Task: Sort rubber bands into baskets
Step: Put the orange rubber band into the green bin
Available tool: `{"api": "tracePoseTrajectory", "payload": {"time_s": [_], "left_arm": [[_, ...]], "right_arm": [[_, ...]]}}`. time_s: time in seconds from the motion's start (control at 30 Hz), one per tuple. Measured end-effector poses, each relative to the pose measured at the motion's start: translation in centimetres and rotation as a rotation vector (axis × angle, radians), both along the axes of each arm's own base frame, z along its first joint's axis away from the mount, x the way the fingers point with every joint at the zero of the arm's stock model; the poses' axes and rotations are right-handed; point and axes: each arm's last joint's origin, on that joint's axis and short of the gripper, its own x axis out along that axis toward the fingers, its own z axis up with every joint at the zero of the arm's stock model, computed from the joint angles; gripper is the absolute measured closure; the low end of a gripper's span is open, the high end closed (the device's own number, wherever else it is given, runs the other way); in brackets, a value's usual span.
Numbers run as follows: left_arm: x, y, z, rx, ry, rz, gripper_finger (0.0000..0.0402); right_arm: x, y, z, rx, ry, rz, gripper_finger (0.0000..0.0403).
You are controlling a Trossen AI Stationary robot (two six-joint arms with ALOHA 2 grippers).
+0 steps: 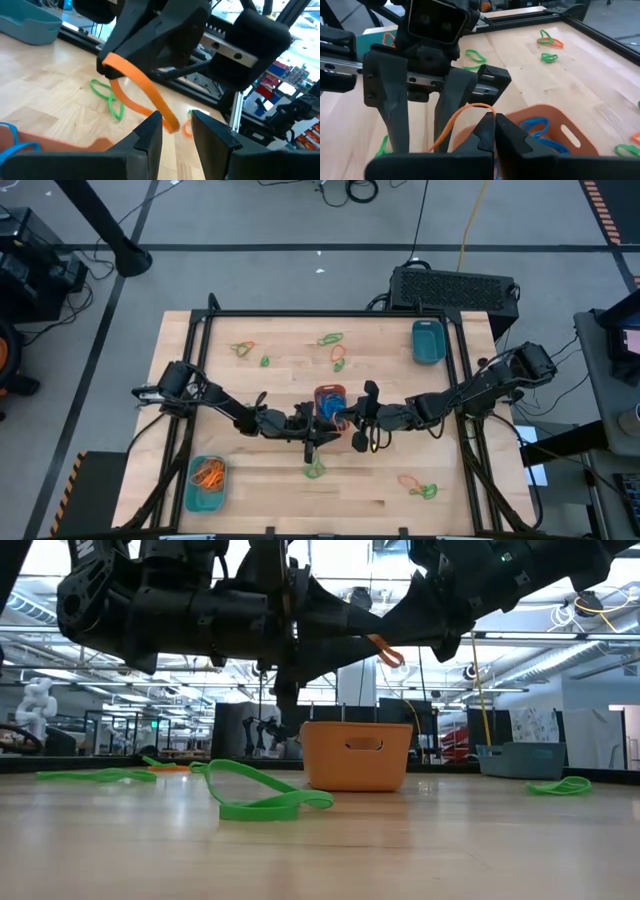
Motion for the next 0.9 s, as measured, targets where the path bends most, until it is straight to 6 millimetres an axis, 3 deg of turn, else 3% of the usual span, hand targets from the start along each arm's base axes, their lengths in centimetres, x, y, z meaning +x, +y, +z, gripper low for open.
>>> {"api": "tracePoseTrajectory", "payload": {"time_s": [0.4,0.5,0.63,0.9], "left_arm": [[0.06,0.36,0.14,-0.002,-0.013,0.060,0.0294],[0.05,0.35,0.11,0.005,-0.011,0.060,0.0321],[0.04,0.35,-0.08,0.049,0.007,0.059,0.0388],[0.01,0.39,-0.32,0.078,0.045,0.044,0.0397]], "right_arm": [[0.05,0.01,0.13,0.003,-0.014,-0.001,0.0402],[0.07,0.03,0.15,-0.007,-0.014,0.009,0.0402],[0.06,0.10,0.17,-0.030,-0.010,0.025,0.0403],[0.04,0.10,0.12,-0.099,0.009,0.052,0.0369]]}}
